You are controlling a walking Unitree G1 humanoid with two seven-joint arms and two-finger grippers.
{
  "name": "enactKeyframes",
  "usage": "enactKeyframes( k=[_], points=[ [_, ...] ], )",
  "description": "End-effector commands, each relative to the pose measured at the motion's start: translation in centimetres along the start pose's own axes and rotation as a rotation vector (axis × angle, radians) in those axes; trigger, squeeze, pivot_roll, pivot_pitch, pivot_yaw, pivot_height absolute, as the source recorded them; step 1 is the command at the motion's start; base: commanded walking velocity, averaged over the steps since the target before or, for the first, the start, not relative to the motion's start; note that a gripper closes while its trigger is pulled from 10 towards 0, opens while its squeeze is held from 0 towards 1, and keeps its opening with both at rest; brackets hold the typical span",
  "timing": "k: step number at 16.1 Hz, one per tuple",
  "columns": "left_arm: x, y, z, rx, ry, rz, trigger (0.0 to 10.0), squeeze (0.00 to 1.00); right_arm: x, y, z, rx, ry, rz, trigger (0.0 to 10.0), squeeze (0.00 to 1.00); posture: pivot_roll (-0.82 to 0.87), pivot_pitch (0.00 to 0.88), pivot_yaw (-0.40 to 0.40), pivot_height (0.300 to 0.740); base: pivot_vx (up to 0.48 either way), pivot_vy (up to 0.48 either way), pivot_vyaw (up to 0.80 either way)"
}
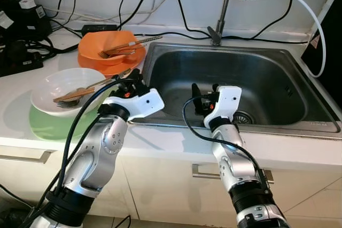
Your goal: Kitchen organization
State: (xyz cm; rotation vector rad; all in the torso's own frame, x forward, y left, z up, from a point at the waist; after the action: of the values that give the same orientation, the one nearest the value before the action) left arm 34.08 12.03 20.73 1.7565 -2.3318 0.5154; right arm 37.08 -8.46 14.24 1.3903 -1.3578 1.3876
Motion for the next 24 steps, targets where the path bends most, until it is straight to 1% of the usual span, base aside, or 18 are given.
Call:
enactKeyframes(
  k=[1,2,3,5,7,8,9,10,12,13,14,15,16,18,19,21,23,24],
  points=[
    [0.6,-0.3,-1.2,0.027,-0.031,0.008,0.0,0.0,-0.4,0.0,0.2,-0.009,-0.013,-0.016,10.0,0.0,0.1,0.026,-0.005,0.74,0.0,0.0,0.0],
    [1.1,-0.5,-2.1,0.058,-0.048,0.024,0.0,0.0,-0.3,0.0,0.2,-0.008,-0.013,-0.015,10.0,0.0,0.1,0.026,-0.005,0.74,0.0,0.0,0.0],
    [1.3,-0.5,-2.4,0.066,-0.05,0.03,0.0,0.0,-0.3,0.0,0.1,-0.008,-0.013,-0.015,10.0,0.0,0.1,0.026,-0.005,0.74,0.0,0.0,0.0],
    [2.7,-0.8,-4.6,0.143,-0.088,0.068,0.0,0.0,-0.3,0.0,0.1,-0.008,-0.016,-0.014,10.0,0.0,0.1,0.024,-0.006,0.74,0.0,0.0,0.0],
    [3.6,-0.9,-6.1,0.196,-0.102,0.085,0.0,0.0,-0.3,0.0,0.1,-0.007,-0.015,-0.014,10.0,0.0,0.1,0.022,-0.005,0.74,0.0,0.0,0.0],
    [4.4,-0.9,-6.9,0.233,-0.092,0.115,10.0,0.0,-0.3,0.0,0.1,-0.008,-0.015,-0.015,10.0,0.0,0.1,0.022,-0.006,0.74,0.0,0.0,0.0],
    [5.0,-0.9,-7.4,0.254,-0.076,0.14,10.0,0.0,-0.3,0.0,0.1,-0.009,-0.016,-0.014,10.0,0.0,0.1,0.022,-0.005,0.74,0.0,0.0,0.0],
    [6.1,-0.8,-7.8,0.279,-0.038,0.199,10.0,0.0,-0.4,-0.1,0.2,-0.009,-0.017,-0.014,10.0,0.0,0.1,0.019,-0.007,0.74,0.0,0.0,0.0],
    [10.1,0.0,-7.8,0.266,0.219,0.447,10.0,0.0,-0.2,-0.1,0.0,-0.006,-0.024,-0.005,10.0,0.0,0.1,0.019,-0.007,0.74,0.0,0.0,0.0],
    [11.0,0.3,-7.7,0.256,0.31,0.508,10.0,0.0,-0.1,-0.1,0.0,-0.004,-0.026,0.001,10.0,0.0,0.1,0.015,-0.006,0.74,0.0,0.0,0.0],
    [11.7,0.4,-7.4,0.222,0.433,0.542,10.0,0.0,-0.1,-0.1,0.0,-0.005,-0.025,0.001,10.0,0.0,0.09,0.015,-0.001,0.74,0.0,0.0,0.0],
    [12.4,0.2,-6.9,0.175,0.529,0.569,10.0,0.0,-0.2,-0.1,0.1,-0.009,-0.018,-0.003,10.0,0.0,0.1,0.015,-0.005,0.74,0.0,0.0,0.0],
    [13.2,0.1,-6.6,0.144,0.57,0.608,10.0,0.0,-0.3,0.0,0.2,-0.012,-0.014,-0.007,10.0,0.0,0.09,0.017,-0.003,0.74,0.0,0.0,0.0],
    [14.8,0.1,-7.5,0.156,0.66,0.693,10.0,0.0,-0.2,0.0,0.2,-0.011,-0.018,-0.001,10.0,0.0,0.09,0.019,0.0,0.74,0.0,0.0,0.0],
    [15.3,0.1,-7.9,0.157,0.726,0.737,10.0,0.0,-0.1,0.0,0.2,-0.011,-0.025,0.005,10.0,0.0,0.09,0.019,0.0,0.74,0.0,0.0,0.0],
    [15.9,-0.2,-8.3,0.135,0.885,0.778,10.0,0.0,0.0,0.1,0.0,0.005,-0.029,0.014,10.0,0.0,0.08,0.019,0.004,0.74,0.0,0.0,0.0],
    [15.4,-0.7,-8.4,0.14,0.979,0.756,10.0,0.0,0.1,0.2,-0.1,0.013,-0.031,0.022,10.0,0.02,0.08,0.02,0.006,0.74,0.0,0.0,0.0],
    [14.7,-1.1,-8.2,0.14,1.052,0.73,10.0,0.0,0.1,0.2,-0.1,0.014,-0.033,0.024,10.0,1.0,0.08,0.02,0.007,0.74,0.0,0.0,0.0]
  ],
)
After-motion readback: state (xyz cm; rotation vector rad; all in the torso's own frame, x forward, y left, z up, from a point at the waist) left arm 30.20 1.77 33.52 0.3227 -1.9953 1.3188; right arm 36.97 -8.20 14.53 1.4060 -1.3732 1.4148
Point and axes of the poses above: a point about 5 cm out from each wrist's last joint towards the gripper, its own y axis pointing back from the gripper into the wrist, its own x axis along the axis of the wrist's last joint, z = x × y, the point moved 3 cm from there along -y, pointing out of the wrist towards the gripper
